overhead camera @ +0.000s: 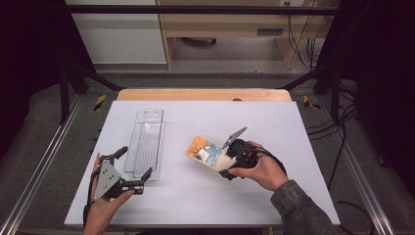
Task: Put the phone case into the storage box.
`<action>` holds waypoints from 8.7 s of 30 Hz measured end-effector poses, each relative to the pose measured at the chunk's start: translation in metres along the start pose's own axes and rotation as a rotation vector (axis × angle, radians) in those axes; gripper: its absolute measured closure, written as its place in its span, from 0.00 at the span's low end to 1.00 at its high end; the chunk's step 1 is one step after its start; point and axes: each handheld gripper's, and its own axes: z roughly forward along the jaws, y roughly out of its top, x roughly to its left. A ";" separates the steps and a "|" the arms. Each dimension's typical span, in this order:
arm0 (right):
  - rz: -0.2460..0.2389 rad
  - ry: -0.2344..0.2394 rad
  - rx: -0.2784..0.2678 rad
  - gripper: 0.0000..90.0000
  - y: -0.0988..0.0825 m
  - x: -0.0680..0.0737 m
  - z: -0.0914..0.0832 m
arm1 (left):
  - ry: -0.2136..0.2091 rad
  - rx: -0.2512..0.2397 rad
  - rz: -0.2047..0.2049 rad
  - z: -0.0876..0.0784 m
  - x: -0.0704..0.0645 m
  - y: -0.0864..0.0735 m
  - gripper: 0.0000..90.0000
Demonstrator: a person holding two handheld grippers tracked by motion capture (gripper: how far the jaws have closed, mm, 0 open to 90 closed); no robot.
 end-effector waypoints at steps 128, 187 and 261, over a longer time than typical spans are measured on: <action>-0.036 0.058 0.055 0.14 0.036 0.017 -0.027 | -0.064 0.165 0.751 0.097 -0.112 0.037 0.15; -0.005 0.060 0.050 0.13 0.070 0.003 -0.051 | -0.026 0.091 0.912 0.117 -0.112 0.058 0.72; 0.125 -0.314 -0.632 0.08 -0.060 -0.004 -0.024 | -0.014 0.045 0.323 0.099 -0.031 0.073 0.88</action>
